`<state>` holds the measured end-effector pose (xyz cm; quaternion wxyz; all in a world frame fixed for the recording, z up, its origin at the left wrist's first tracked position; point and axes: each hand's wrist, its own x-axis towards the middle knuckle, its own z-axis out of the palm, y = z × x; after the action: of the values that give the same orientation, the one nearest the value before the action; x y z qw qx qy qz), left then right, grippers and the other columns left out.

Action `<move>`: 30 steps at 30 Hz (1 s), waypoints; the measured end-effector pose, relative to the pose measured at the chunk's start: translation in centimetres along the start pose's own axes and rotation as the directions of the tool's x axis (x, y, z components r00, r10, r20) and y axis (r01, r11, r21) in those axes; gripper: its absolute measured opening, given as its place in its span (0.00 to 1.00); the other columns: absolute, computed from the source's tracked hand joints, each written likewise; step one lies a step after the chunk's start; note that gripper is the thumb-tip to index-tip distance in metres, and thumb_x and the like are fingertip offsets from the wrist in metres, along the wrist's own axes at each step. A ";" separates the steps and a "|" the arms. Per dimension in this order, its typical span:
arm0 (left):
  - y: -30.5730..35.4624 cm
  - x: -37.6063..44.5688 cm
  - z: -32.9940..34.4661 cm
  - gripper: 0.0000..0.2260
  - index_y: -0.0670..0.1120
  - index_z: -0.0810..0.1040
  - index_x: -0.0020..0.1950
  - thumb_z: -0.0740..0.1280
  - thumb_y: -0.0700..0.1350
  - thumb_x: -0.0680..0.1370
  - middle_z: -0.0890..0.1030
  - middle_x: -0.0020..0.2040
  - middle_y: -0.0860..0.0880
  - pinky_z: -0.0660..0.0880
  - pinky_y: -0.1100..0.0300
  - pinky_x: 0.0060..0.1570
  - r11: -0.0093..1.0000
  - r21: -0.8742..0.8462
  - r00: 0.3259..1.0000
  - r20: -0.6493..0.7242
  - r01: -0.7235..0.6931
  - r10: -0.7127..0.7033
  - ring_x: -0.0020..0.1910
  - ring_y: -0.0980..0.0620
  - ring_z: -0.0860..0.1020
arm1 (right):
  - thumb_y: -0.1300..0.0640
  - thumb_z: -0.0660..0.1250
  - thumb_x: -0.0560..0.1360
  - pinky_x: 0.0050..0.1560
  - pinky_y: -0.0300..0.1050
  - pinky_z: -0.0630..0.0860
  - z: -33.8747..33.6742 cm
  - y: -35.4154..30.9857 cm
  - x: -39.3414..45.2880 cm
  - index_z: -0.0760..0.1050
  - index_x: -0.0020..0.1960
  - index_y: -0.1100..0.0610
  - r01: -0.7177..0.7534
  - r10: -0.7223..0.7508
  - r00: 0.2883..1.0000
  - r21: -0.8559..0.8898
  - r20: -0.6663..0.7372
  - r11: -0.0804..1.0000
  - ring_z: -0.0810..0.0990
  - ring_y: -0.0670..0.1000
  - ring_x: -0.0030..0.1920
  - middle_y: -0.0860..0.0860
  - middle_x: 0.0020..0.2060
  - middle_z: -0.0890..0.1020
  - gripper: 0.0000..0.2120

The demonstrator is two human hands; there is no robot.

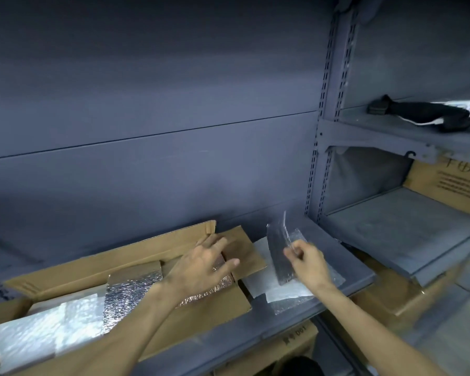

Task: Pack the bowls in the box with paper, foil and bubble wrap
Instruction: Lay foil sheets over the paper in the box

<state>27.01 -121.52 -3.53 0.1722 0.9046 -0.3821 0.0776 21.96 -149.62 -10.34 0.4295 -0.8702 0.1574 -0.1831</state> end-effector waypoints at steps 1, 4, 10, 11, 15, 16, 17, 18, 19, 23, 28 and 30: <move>0.0 0.0 -0.2 0.20 0.51 0.72 0.66 0.60 0.63 0.81 0.75 0.62 0.52 0.73 0.52 0.61 0.997 -0.070 0.999 -0.028 0.041 -0.043 0.65 0.52 0.71 | 0.54 0.69 0.80 0.35 0.42 0.67 -0.3 -1.3 -0.1 0.70 0.40 0.61 0.037 -0.032 0.998 0.094 -0.045 0.995 0.68 0.49 0.34 0.50 0.31 0.68 0.15; 0.4 -0.1 -1.2 0.19 0.52 0.76 0.64 0.65 0.61 0.79 0.81 0.56 0.55 0.78 0.61 0.50 0.889 -0.406 0.961 -0.080 0.210 -0.264 0.53 0.64 0.79 | 0.55 0.68 0.81 0.36 0.39 0.67 -0.5 -5.8 -0.7 0.74 0.43 0.55 0.135 -0.117 0.991 0.340 -0.072 0.931 0.67 0.45 0.33 0.49 0.32 0.70 0.09; 0.9 -0.8 -3.4 0.17 0.47 0.80 0.58 0.71 0.58 0.77 0.85 0.49 0.45 0.82 0.59 0.44 0.425 -0.881 0.908 0.013 0.208 -0.418 0.47 0.48 0.85 | 0.52 0.69 0.80 0.38 0.37 0.70 1.8 -12.2 -2.8 0.81 0.48 0.51 0.267 -0.342 0.938 0.510 0.058 0.818 0.74 0.43 0.36 0.46 0.34 0.79 0.04; 0.9 -0.9 -3.7 0.14 0.47 0.81 0.54 0.73 0.56 0.76 0.84 0.45 0.44 0.82 0.59 0.42 0.421 -0.885 0.901 -0.006 0.197 -0.434 0.43 0.47 0.84 | 0.52 0.70 0.80 0.38 0.39 0.73 2.2 -12.7 -3.0 0.82 0.49 0.50 0.261 -0.353 0.932 0.527 0.079 0.809 0.77 0.45 0.37 0.46 0.35 0.81 0.03; -0.7 -2.2 -4.1 0.11 0.49 0.80 0.37 0.76 0.52 0.75 0.75 0.30 0.52 0.73 0.63 0.32 0.455 -0.875 0.837 -0.118 0.167 -0.534 0.32 0.55 0.73 | 0.50 0.70 0.80 0.52 0.40 0.80 3.7 -13.1 -3.5 0.82 0.58 0.49 0.234 -0.381 0.909 0.551 0.169 0.801 0.84 0.48 0.51 0.47 0.49 0.86 0.09; -1.4 -2.7 -4.3 0.12 0.49 0.79 0.36 0.75 0.52 0.75 0.74 0.29 0.52 0.73 0.63 0.31 0.462 -0.869 0.822 -0.127 0.178 -0.555 0.31 0.54 0.73 | 0.50 0.69 0.80 0.53 0.37 0.79 3.7 -12.8 -3.3 0.82 0.59 0.49 0.222 -0.365 0.915 0.543 0.171 0.810 0.84 0.45 0.52 0.45 0.50 0.86 0.09; -2.1 -3.3 -4.4 0.14 0.46 0.78 0.37 0.75 0.52 0.75 0.73 0.30 0.50 0.74 0.61 0.31 0.461 -0.868 0.812 -0.132 0.182 -0.569 0.31 0.51 0.73 | 0.50 0.68 0.81 0.52 0.35 0.78 3.5 -12.2 -3.0 0.82 0.59 0.50 0.192 -0.328 0.930 0.542 0.165 0.818 0.85 0.44 0.51 0.45 0.48 0.87 0.09; -2.8 -3.9 -4.5 0.17 0.41 0.75 0.39 0.74 0.52 0.76 0.72 0.32 0.45 0.74 0.59 0.29 0.456 -0.872 0.805 -0.136 0.179 -0.577 0.30 0.48 0.73 | 0.51 0.67 0.82 0.49 0.35 0.79 3.3 -11.5 -2.7 0.82 0.58 0.51 0.150 -0.275 0.949 0.545 0.154 0.825 0.85 0.45 0.47 0.47 0.46 0.87 0.08; -3.5 -4.5 -4.6 0.19 0.39 0.72 0.39 0.74 0.52 0.76 0.71 0.34 0.43 0.73 0.58 0.26 0.448 -0.876 0.795 -0.140 0.178 -0.591 0.29 0.45 0.72 | 0.53 0.66 0.82 0.46 0.35 0.78 2.9 -10.5 -2.3 0.82 0.56 0.51 0.106 -0.214 0.967 0.541 0.140 0.834 0.85 0.46 0.44 0.48 0.44 0.87 0.07; -5.4 -6.2 -4.9 0.21 0.48 0.65 0.34 0.75 0.51 0.75 0.66 0.32 0.45 0.71 0.63 0.24 0.443 -0.861 0.728 -0.134 0.251 -0.672 0.26 0.51 0.69 | 0.62 0.66 0.81 0.42 0.34 0.77 2.0 -4.9 -1.2 0.81 0.50 0.50 -0.002 -0.033 0.996 0.386 0.083 0.923 0.83 0.51 0.43 0.51 0.42 0.85 0.08; -7.6 -8.8 -5.7 0.21 0.46 0.65 0.34 0.76 0.53 0.71 0.63 0.26 0.49 0.65 0.62 0.22 0.485 -0.802 0.707 -0.114 0.350 -0.698 0.21 0.52 0.65 | 0.65 0.68 0.78 0.51 0.43 0.78 1.5 1.6 -0.5 0.80 0.48 0.52 -0.088 0.089 0.995 -0.010 0.047 0.996 0.83 0.53 0.52 0.49 0.47 0.84 0.08; -8.4 -10.1 -6.2 0.23 0.40 0.65 0.35 0.75 0.53 0.73 0.64 0.25 0.44 0.64 0.58 0.24 0.579 -0.713 0.714 -0.158 0.396 -0.683 0.20 0.49 0.65 | 0.62 0.71 0.77 0.54 0.47 0.79 1.8 3.2 -0.6 0.80 0.50 0.54 -0.134 0.138 0.990 -0.077 0.041 0.988 0.84 0.56 0.53 0.50 0.47 0.84 0.04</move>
<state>25.95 -107.02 -2.67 0.5581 0.8253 -0.0361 0.0776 21.93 -149.98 -14.06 0.4119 -0.8767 0.2131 -0.1274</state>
